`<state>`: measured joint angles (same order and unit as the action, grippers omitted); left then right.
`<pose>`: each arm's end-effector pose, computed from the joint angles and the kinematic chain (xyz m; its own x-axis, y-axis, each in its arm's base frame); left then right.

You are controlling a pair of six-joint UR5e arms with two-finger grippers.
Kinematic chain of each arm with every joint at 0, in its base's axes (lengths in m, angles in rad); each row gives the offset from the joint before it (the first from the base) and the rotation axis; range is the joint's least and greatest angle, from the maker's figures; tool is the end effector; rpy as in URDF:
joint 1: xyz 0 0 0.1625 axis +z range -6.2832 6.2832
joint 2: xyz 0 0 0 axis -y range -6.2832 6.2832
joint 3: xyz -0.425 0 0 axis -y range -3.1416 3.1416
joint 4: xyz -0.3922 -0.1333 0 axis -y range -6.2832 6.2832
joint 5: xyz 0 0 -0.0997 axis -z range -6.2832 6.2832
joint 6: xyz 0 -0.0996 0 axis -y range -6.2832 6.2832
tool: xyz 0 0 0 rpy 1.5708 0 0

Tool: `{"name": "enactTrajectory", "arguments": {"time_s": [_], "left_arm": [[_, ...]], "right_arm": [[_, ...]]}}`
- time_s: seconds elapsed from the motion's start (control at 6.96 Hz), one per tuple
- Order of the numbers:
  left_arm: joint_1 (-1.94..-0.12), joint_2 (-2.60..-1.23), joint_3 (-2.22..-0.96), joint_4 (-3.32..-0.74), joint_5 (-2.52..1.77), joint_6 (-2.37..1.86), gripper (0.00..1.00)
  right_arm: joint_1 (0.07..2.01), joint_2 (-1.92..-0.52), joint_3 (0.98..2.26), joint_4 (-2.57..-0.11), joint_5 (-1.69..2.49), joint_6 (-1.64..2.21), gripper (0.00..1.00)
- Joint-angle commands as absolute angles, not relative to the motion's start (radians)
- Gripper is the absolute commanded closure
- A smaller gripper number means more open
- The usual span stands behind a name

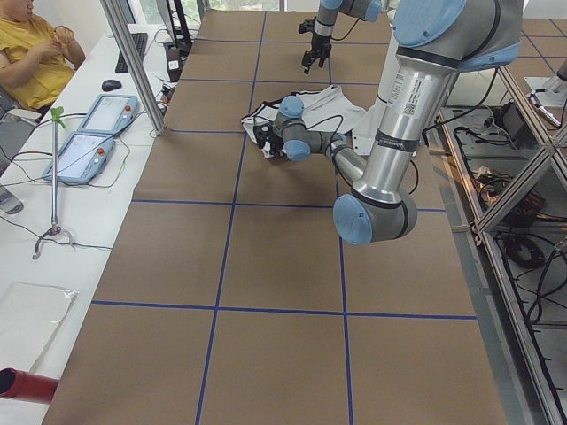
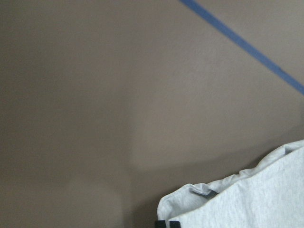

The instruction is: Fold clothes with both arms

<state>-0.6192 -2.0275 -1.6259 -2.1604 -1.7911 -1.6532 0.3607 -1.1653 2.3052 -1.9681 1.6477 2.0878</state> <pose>0.4737 -0.4745 0.3069 0.3336 -0.3364 -0.8807 0.4366 0.8831 -0.1719 -0.3973 -0.2842 0.2024 0.4493 0.6962 0.5598 -0.6044 0.6984 -0.3834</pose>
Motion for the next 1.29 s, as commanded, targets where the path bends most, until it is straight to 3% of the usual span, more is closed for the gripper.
{"name": "enactTrajectory", "arguments": {"time_s": [0.0, 0.14, 0.29, 0.43, 0.57, 0.72, 0.86, 1.01, 1.15], "left_arm": [[-0.776, -2.243, -1.351, -2.178, -1.789, -1.544, 1.00], [-0.819, -2.328, -1.198, -2.292, -1.789, -1.542, 1.00], [-0.827, -2.471, -0.954, -2.395, -1.784, -1.542, 1.00], [-0.831, -2.505, -0.892, -2.425, -1.767, -1.542, 1.00], [-0.831, -2.505, -0.891, -2.427, -1.767, -1.542, 0.85], [-0.831, -2.505, -0.891, -2.440, -1.769, -1.540, 0.39], [-0.845, -2.499, -0.920, -2.442, -1.776, -1.536, 0.26], [-0.847, -2.415, -1.043, -2.441, -1.792, -1.534, 0.17], [-0.856, -2.295, -1.204, -2.438, -1.883, -1.532, 0.17]], "right_arm": [[0.362, -1.164, 2.304, -1.968, 1.652, 2.089, 0.00], [0.362, -1.164, 2.303, -1.968, 1.652, 2.089, 0.00], [0.361, -1.164, 2.299, -1.968, 1.652, 2.089, 0.00], [0.357, -1.164, 2.298, -1.968, 1.646, 2.088, 0.00], [0.356, -1.164, 2.296, -1.968, 1.640, 2.088, 0.00], [0.353, -1.161, 2.280, -1.942, 1.638, 2.089, 0.00], [0.353, -1.158, 2.237, -1.868, 1.635, 2.089, 0.00], [0.351, -1.128, 2.196, -1.855, 1.634, 2.074, 0.00], [0.351, -1.090, 2.151, -1.855, 1.634, 1.942, 0.00]]}}
